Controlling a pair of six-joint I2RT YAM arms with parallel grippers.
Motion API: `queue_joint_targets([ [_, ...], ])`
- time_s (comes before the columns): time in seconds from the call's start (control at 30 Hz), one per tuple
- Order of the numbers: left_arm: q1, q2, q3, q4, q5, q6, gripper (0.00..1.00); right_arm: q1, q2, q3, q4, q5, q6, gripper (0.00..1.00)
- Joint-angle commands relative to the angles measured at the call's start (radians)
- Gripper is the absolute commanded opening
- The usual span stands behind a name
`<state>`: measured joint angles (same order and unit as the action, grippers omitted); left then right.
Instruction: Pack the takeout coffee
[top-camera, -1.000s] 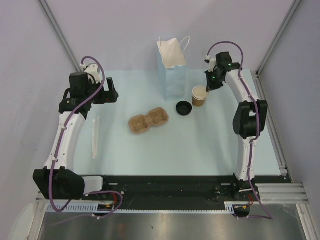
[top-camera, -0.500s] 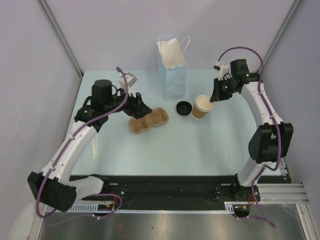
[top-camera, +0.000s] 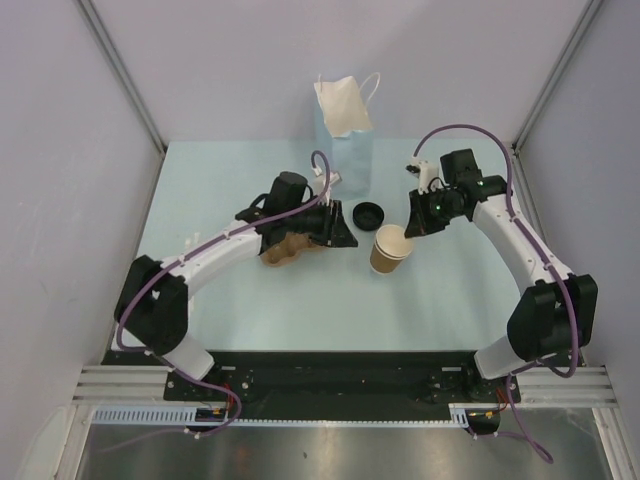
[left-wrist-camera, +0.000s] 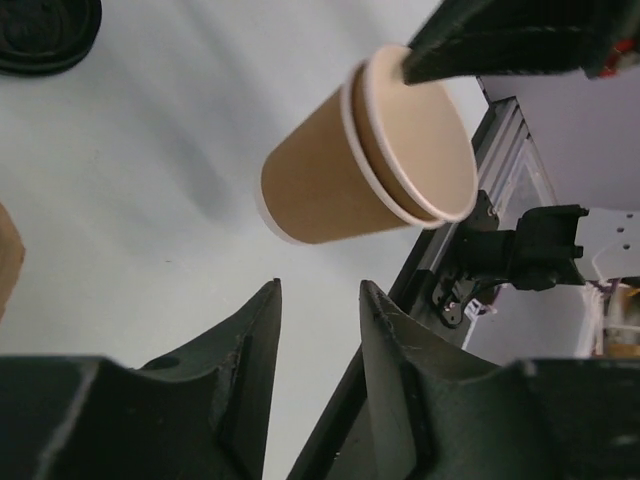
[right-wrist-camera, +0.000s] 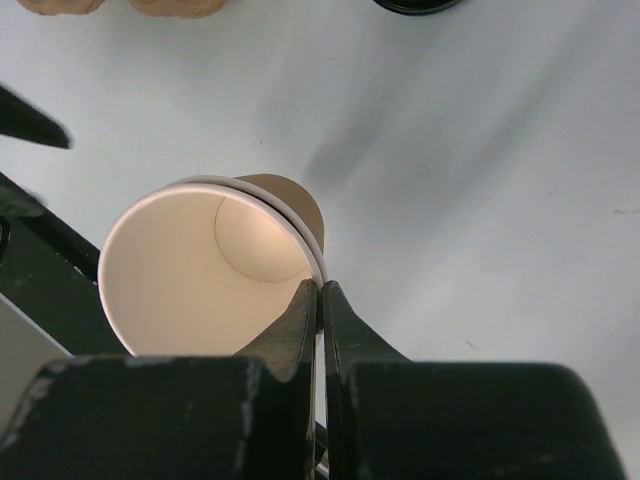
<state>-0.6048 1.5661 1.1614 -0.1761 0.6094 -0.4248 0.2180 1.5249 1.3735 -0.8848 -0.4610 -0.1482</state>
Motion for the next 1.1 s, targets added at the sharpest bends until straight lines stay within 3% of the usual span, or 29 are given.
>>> queue_joint_targets([
  [0.0, -0.012, 0.055, 0.046, 0.136, 0.088, -0.133, 0.4, 0.024, -0.081, -0.03, 0.041, 0.016, -0.007, 0.0],
  [0.37, -0.036, 0.095, 0.034, 0.265, 0.184, -0.198, 0.33, 0.026, -0.108, -0.06, 0.086, 0.048, -0.007, 0.0],
  [1.07, -0.052, 0.158, 0.049, 0.293, 0.22, -0.241, 0.28, 0.021, -0.155, -0.105, 0.089, 0.024, -0.004, 0.0],
])
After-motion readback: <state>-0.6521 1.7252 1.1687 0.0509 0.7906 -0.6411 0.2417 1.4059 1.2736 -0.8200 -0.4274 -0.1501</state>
